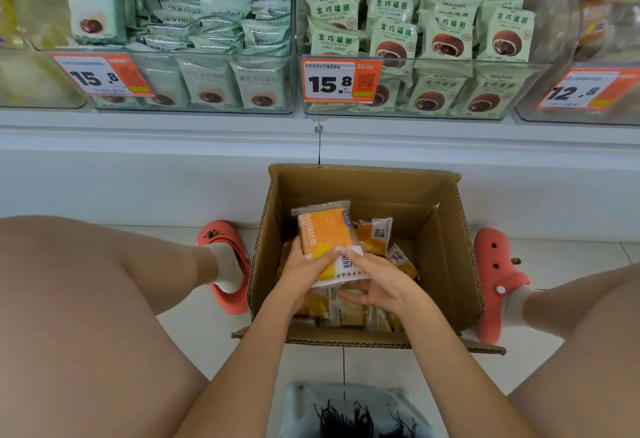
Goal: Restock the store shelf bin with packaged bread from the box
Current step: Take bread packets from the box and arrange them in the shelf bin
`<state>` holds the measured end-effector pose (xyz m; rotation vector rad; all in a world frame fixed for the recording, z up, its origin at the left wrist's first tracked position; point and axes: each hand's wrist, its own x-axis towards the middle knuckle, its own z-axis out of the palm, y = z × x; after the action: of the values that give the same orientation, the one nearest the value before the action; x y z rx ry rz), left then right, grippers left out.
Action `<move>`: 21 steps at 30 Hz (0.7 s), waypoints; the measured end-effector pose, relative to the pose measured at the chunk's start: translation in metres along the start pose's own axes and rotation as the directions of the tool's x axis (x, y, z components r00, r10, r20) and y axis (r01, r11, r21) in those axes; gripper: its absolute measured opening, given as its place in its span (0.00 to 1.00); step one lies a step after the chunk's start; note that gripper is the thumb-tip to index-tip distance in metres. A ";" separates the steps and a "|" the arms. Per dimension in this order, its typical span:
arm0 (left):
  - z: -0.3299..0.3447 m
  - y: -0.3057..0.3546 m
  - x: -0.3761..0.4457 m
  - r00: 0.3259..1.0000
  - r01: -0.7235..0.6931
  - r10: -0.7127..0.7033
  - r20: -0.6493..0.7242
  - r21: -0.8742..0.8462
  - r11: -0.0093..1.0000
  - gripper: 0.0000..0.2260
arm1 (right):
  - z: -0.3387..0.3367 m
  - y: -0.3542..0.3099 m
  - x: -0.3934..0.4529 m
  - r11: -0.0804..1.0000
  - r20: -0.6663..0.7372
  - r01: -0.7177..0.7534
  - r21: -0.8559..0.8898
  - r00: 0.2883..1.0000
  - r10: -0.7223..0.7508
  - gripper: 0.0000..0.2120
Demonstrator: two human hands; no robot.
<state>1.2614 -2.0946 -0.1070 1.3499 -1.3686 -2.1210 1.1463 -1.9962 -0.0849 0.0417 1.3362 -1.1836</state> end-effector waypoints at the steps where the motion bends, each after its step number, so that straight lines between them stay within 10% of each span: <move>1: 0.002 0.007 -0.003 0.999 -0.037 0.037 0.026 0.026 0.999 0.26 | 0.003 -0.004 -0.003 0.998 -0.018 0.056 -0.010 0.998 -0.056 0.16; 5: 0.005 0.053 -0.019 0.978 -0.206 0.201 0.052 0.150 0.967 0.13 | 0.010 -0.044 -0.036 0.940 -0.042 0.320 -0.116 0.944 -0.326 0.14; 11: 0.000 0.181 -0.044 0.829 -0.508 0.550 -0.105 0.272 0.818 0.22 | 0.032 -0.177 -0.133 0.591 0.077 0.670 -0.449 0.688 -0.721 0.11; 15: 0.016 0.285 -0.061 0.302 -0.605 0.953 0.006 0.774 0.187 0.20 | 0.053 -0.289 -0.207 0.246 0.105 0.784 -0.571 0.366 -0.925 0.12; 18: 0.047 0.369 -0.072 -0.137 -0.491 0.971 0.195 0.838 -0.238 0.16 | 0.068 -0.366 -0.249 0.033 0.146 0.779 -0.626 0.158 -0.977 0.11; 21: 0.081 0.443 -0.061 -0.244 -0.331 0.919 0.309 0.864 -0.378 0.19 | 0.083 -0.431 -0.274 -0.135 0.210 0.714 -0.687 0.017 -0.977 0.08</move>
<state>1.1220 -2.2366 0.3016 0.4273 -1.9163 0.3308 0.9751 -2.0771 0.3969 -1.6101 2.2080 -1.7852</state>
